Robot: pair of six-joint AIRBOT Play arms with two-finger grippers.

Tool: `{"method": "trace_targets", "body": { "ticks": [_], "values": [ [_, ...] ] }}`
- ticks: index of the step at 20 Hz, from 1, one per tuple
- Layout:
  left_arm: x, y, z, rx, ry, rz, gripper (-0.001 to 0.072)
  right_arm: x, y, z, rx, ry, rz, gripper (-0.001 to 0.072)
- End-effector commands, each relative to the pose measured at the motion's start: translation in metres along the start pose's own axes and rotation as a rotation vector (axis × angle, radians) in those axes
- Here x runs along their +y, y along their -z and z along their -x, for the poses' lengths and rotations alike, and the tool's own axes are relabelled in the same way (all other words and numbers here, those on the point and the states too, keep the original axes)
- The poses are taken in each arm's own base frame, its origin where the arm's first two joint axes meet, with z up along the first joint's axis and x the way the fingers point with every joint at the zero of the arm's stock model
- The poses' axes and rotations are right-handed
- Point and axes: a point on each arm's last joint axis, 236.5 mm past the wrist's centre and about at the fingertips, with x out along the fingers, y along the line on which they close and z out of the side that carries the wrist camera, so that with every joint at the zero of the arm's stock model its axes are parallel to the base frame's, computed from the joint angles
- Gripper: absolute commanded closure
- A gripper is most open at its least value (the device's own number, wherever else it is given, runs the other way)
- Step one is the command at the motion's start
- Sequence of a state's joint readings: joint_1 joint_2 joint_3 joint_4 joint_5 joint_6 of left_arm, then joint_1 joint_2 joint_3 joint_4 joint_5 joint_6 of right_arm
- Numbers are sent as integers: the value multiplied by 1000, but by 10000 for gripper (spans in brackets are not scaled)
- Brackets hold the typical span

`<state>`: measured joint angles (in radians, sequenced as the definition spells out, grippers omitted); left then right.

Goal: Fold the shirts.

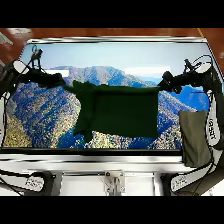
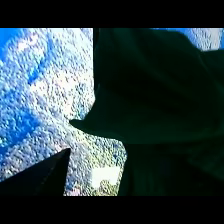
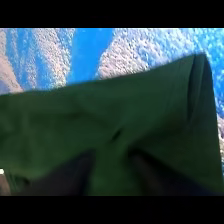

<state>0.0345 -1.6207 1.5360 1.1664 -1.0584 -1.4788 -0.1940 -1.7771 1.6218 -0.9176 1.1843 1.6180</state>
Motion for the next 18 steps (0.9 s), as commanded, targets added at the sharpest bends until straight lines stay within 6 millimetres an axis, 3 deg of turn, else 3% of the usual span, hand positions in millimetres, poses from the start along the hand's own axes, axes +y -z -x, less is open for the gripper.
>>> {"method": "trace_targets", "body": {
  "ticks": [1, 3, 4, 5, 6, 7, 8, 9, 11, 12, 13, 16, 18],
  "values": [
    [-1, 34, 3, 175, 35, 23, 19, 19, 20, 13, 103, -79, 29, 22],
    [19, 48, 29, 276, -15, 10, 36, 16, 40, 44, 199, -66, 115, 23],
    [36, 62, 43, 343, -73, 5, 38, 6, 56, 61, 266, -27, 142, 23],
    [53, 78, 55, 413, -132, -4, 48, -15, 72, 79, 333, 59, 155, 23],
    [66, 96, 66, 483, -188, -20, 112, -41, 86, 96, 392, 181, 157, 27],
    [71, 110, 69, 525, -206, -30, 115, -69, 97, 113, 432, 320, 157, 31],
    [66, 128, 66, 551, -178, -24, 114, -84, 104, 121, 440, 389, 162, 32],
    [54, 145, 58, 562, -111, 1, 109, -87, 112, 119, 430, 389, 167, 89],
    [20, 181, 33, 562, 69, 69, 81, -87, 129, 100, 398, 324, 157, 91],
    [4, 199, 22, 566, 156, 114, 13, -84, 141, 88, 400, 277, 141, 91],
    [-8, 215, 14, 582, 223, 148, 14, -80, 155, 76, 420, 216, 131, 90],
    [-14, 253, -6, 612, 259, 187, 14, -73, 184, 54, 482, 103, 88, 90],
    [-20, 258, -20, 580, 260, 199, 14, -76, 190, 50, 491, 99, 71, 91]
  ]
}}
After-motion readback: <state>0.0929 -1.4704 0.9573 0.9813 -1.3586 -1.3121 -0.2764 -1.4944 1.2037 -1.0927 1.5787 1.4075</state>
